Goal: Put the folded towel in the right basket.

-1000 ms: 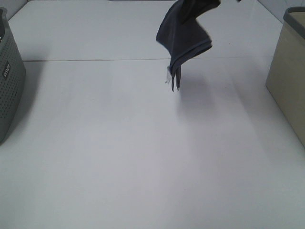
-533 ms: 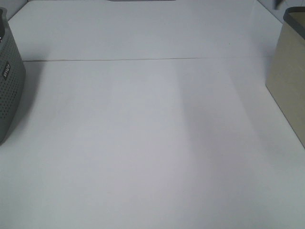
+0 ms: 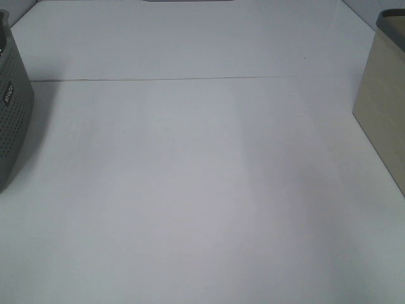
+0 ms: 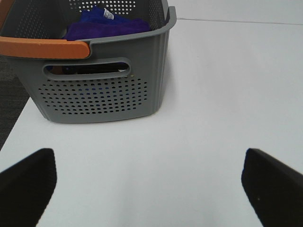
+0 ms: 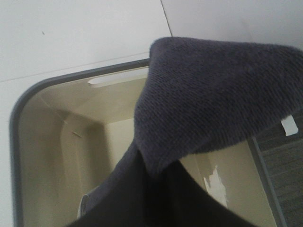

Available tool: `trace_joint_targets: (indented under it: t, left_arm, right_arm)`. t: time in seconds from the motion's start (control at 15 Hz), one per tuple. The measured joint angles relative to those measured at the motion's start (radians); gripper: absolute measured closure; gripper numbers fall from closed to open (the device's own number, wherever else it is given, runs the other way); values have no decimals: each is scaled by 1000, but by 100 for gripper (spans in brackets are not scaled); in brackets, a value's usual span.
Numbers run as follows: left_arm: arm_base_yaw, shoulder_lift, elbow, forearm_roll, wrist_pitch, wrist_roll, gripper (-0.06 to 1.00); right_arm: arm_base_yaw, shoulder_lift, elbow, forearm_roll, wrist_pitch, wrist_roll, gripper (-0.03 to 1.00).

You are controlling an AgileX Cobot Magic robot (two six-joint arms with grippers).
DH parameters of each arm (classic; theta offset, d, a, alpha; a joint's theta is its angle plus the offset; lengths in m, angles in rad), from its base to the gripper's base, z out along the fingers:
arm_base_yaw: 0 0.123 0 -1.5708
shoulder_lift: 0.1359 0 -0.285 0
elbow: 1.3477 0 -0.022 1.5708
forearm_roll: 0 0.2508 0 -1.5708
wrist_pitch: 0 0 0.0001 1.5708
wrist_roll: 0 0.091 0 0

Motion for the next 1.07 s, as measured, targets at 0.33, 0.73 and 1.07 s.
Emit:
trace_joint_targets:
  t: [0.33, 0.73, 1.07]
  left_arm:
    - [0, 0, 0, 0, 0, 0, -5]
    - [0, 0, 0, 0, 0, 0, -5]
    - [0, 0, 0, 0, 0, 0, -5]
  right_arm:
    - [0, 47, 0, -8, 0, 82, 13]
    - [0, 57, 0, 37, 0, 59, -1]
    - [0, -218, 233, 193, -10, -64, -1]
